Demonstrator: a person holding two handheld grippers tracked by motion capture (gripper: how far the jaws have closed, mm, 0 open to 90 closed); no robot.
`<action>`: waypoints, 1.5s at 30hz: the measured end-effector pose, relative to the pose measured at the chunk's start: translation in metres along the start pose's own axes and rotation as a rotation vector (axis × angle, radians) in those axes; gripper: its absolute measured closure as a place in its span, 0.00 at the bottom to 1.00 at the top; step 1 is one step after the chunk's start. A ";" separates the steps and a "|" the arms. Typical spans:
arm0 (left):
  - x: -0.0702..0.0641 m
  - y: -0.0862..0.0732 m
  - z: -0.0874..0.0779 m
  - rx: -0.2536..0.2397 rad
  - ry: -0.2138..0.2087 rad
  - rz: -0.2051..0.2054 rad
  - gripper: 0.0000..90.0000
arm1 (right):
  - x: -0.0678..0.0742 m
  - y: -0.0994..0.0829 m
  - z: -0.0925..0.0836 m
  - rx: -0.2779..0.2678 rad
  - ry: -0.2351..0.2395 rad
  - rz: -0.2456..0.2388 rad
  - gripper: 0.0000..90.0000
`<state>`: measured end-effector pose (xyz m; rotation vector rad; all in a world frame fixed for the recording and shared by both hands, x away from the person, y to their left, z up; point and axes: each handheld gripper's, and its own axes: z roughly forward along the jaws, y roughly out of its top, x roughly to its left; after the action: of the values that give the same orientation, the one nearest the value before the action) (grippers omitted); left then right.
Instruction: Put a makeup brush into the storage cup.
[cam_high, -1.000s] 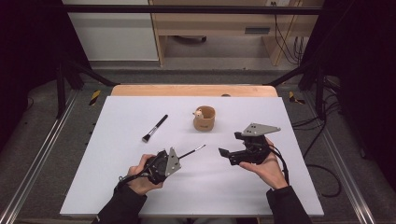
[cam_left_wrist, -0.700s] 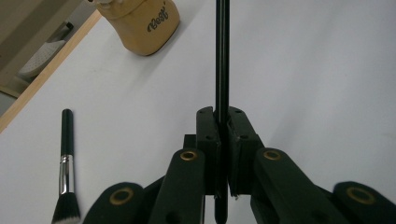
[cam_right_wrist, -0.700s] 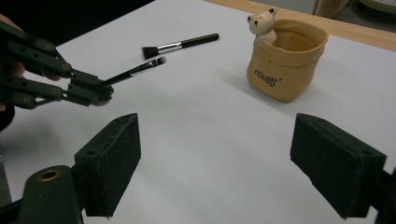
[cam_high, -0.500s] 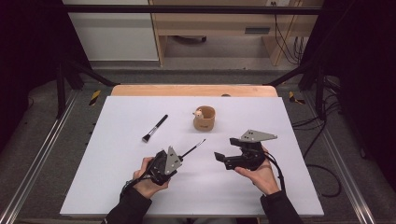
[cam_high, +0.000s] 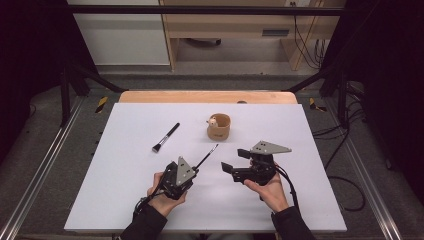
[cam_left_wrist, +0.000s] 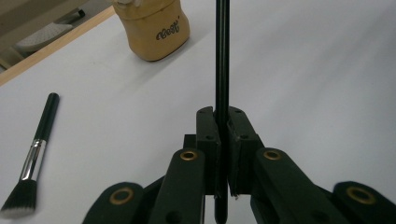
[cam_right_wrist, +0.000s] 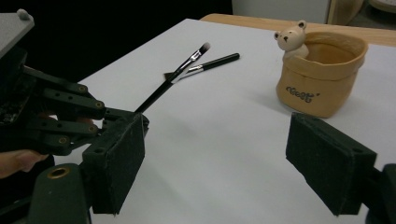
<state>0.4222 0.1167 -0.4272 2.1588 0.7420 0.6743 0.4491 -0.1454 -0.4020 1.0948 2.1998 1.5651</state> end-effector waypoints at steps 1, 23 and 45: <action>0.000 0.000 -0.001 0.006 0.002 0.000 0.94 | 0.001 0.000 0.001 -0.004 0.005 0.006 0.22; 0.003 0.001 -0.005 -0.034 0.026 -0.149 0.94 | 0.029 0.010 0.028 -0.106 0.081 0.119 0.31; -0.007 0.004 -0.004 -0.059 0.023 -0.191 0.94 | 0.024 0.009 0.054 -0.144 0.123 0.296 0.61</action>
<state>0.4159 0.1120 -0.4235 1.9988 0.9164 0.6141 0.4674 -0.0890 -0.4101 1.3610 2.0312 1.9259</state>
